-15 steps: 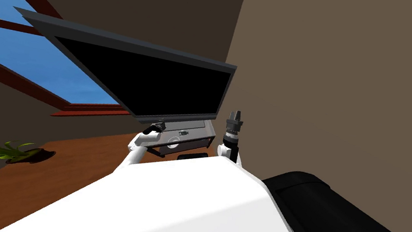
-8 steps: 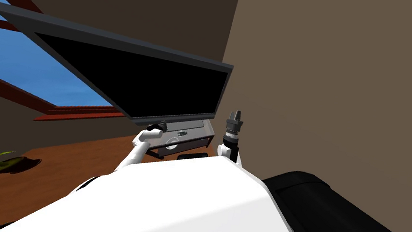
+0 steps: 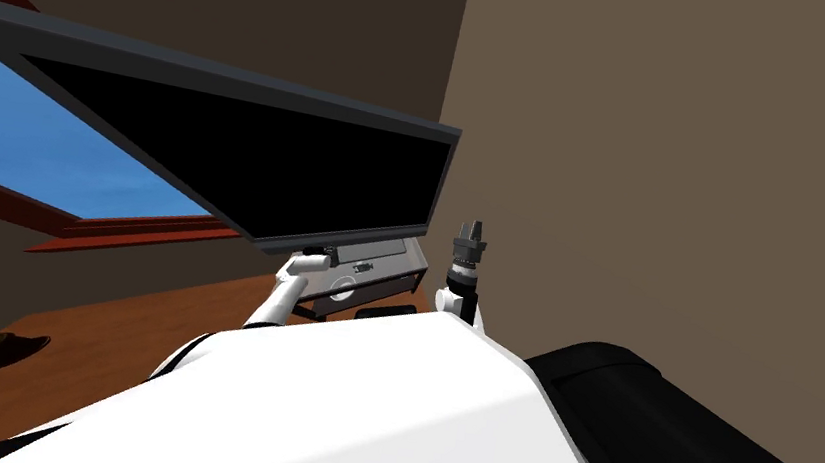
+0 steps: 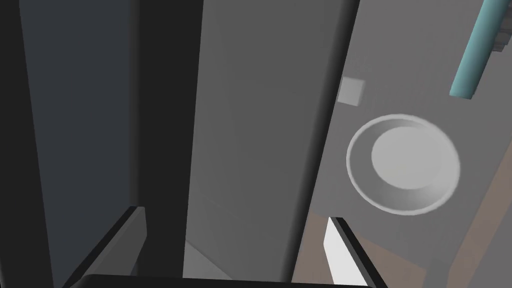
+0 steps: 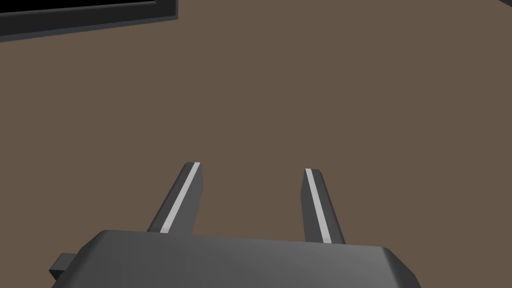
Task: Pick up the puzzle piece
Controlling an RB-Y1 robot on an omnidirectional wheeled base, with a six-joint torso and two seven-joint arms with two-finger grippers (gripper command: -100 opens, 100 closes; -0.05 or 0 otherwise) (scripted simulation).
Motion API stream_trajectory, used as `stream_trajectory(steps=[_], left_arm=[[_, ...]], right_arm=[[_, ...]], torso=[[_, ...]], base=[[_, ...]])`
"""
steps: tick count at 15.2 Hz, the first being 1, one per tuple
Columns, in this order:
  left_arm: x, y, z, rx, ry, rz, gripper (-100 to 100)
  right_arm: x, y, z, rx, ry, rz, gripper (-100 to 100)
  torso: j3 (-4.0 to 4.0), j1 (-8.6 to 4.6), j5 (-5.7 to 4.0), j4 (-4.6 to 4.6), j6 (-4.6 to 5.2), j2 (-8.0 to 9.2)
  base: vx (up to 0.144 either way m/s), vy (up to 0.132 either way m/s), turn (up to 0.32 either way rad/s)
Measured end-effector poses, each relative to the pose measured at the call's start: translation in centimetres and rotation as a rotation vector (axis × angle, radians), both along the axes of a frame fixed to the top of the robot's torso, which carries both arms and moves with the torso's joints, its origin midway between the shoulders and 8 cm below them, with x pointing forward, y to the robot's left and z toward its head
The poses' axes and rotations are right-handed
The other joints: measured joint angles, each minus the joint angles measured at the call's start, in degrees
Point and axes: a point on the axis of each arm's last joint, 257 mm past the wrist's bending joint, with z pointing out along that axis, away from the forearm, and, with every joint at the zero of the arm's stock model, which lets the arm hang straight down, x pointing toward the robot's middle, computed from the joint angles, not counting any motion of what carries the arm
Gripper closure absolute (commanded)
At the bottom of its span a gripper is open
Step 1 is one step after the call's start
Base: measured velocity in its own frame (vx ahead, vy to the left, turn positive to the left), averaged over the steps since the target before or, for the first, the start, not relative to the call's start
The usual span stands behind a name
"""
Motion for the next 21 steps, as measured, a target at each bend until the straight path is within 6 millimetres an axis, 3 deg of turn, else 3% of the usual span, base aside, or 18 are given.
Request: stream_trajectory(steps=[14,21], left_arm=[[-3.6,-3.9,-4.6,-0.120,0.321,0.027,-100],[-6.0,-6.5,-5.6,-0.177,0.479,0.029,-100]], right_arm=[[0.0,0.0,0.0,0.000,0.000,0.000,0],[0.0,0.0,0.0,0.000,0.000,0.000,0]], torso=[[-0.01,-0.03,-0.01,0.00,0.01,-0.01],[0.02,-0.01,-0.01,0.01,-0.01,0.03]], base=[[0.001,0.012,-0.081],[-0.002,0.013,-0.063]])
